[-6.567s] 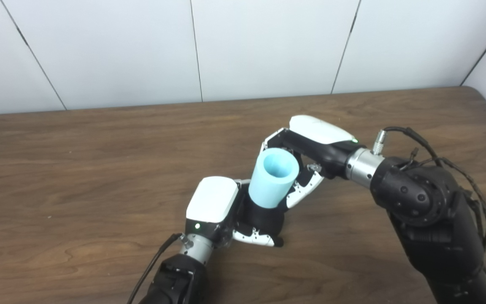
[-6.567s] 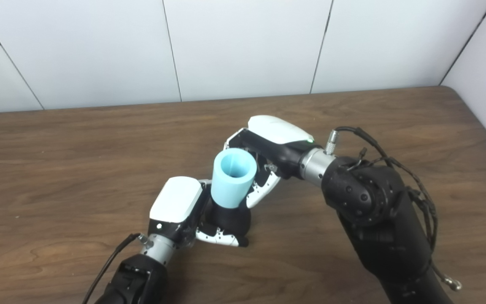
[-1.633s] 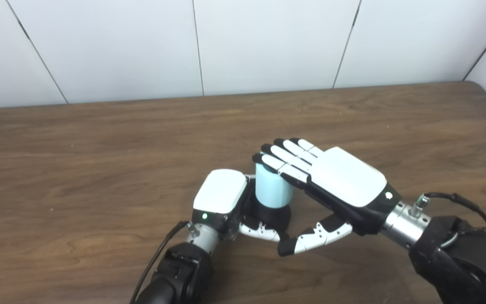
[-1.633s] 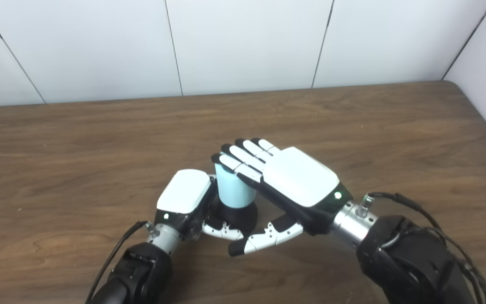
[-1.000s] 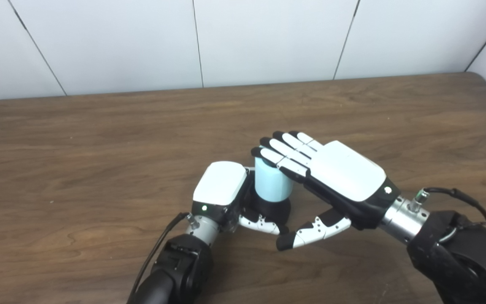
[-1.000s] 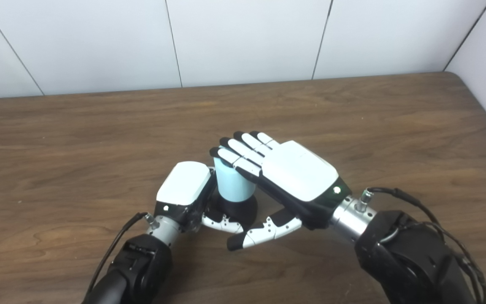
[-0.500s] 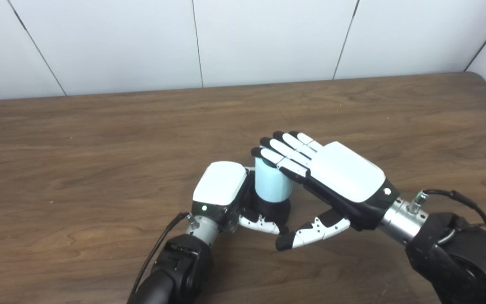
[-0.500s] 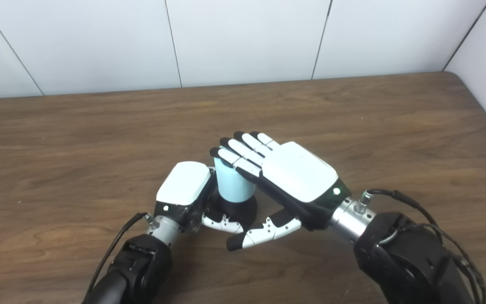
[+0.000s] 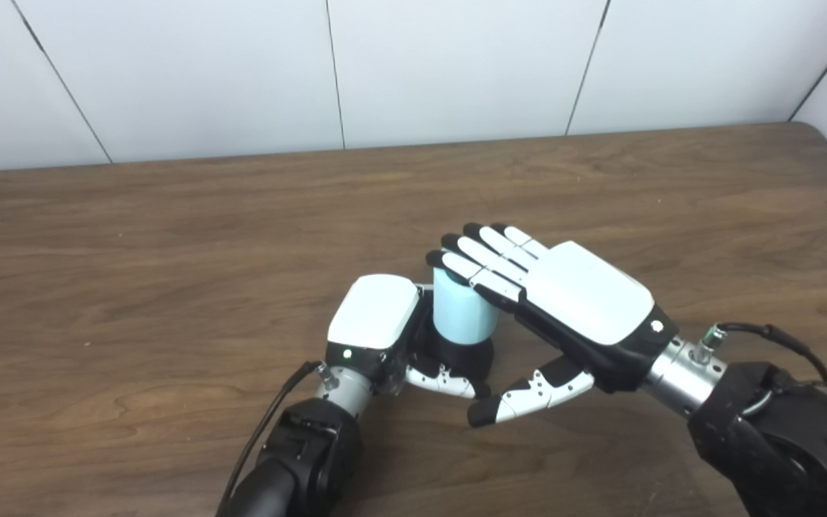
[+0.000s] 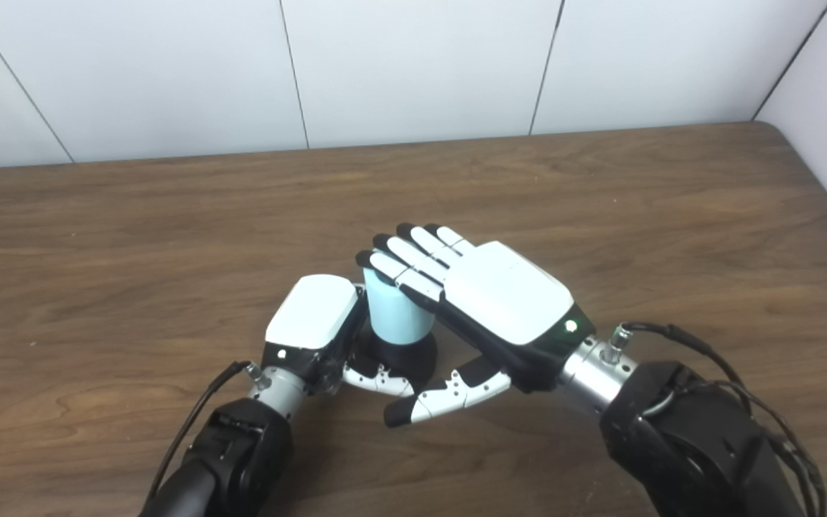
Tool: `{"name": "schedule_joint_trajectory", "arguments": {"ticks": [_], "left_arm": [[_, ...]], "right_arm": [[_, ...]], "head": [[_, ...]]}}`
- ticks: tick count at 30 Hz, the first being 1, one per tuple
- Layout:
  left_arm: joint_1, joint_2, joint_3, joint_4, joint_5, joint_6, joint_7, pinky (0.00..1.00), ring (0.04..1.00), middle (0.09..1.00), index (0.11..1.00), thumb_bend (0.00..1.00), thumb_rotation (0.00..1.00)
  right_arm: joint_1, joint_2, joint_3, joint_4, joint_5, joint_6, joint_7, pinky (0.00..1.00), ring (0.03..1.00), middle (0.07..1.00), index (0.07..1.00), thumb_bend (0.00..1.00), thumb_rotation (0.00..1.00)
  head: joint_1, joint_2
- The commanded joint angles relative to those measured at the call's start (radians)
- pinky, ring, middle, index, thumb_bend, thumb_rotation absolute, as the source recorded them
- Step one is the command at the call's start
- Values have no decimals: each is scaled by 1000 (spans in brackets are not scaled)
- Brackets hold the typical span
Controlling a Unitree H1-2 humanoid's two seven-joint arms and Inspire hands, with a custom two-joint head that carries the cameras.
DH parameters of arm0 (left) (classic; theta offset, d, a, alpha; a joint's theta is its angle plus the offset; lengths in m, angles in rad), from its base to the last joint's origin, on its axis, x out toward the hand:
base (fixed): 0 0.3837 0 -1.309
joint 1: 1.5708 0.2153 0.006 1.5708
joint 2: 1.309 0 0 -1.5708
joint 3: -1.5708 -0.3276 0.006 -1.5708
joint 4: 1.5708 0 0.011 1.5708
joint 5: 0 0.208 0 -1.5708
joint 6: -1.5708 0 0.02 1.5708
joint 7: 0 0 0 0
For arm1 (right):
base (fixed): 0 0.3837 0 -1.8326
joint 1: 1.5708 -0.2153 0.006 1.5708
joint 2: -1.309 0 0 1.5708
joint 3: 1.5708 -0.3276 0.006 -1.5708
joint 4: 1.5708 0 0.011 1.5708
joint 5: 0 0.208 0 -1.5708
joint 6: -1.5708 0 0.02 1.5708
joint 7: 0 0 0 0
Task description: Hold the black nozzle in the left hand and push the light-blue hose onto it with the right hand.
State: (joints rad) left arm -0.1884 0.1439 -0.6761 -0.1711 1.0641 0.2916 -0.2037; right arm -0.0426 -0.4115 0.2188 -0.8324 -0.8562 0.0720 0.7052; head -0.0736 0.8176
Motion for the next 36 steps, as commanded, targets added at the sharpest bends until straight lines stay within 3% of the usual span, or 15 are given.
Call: {"name": "schedule_joint_trajectory", "arguments": {"ticks": [1, 15, 25, 29, 32, 36], "left_arm": [[69, 10, -57, 51, -28, -11, -137, 482, 484, 532, 463, 500, 0], [64, 8, -61, 55, -33, -11, -144, 469, 482, 521, 472, 501, 0], [67, 5, -64, 54, -30, -5, -147, 483, 487, 536, 462, 499, 0], [67, 4, -64, 57, -30, -5, -145, 470, 486, 533, 465, 500, 0], [67, 2, -65, 57, -33, -3, -149, 417, 448, 480, 490, 504, 0], [73, 0, -66, 60, -33, -2, -142, 437, 474, 498, 481, 503, 0]], "right_arm": [[65, -42, 34, 80, -21, 17, 109, 1000, 1000, 963, 936, 670, 1000], [22, -27, -48, 8, 69, 26, 49, 1000, 1000, 971, 953, 638, 1000], [7, 17, -88, -35, 93, -2, -23, 968, 990, 962, 943, 582, 1000], [-1, 32, -100, -44, 96, 3, -24, 982, 999, 963, 942, 575, 1000], [-7, 46, -105, -52, 89, 13, -15, 983, 1000, 968, 939, 580, 1000], [-26, 62, -111, -66, 75, 22, 0, 988, 1000, 970, 938, 571, 1000]], "head": [[-2, 0], [-5, -4], [-6, -5], [-7, -5], [-6, -5], [-5, -6]]}}
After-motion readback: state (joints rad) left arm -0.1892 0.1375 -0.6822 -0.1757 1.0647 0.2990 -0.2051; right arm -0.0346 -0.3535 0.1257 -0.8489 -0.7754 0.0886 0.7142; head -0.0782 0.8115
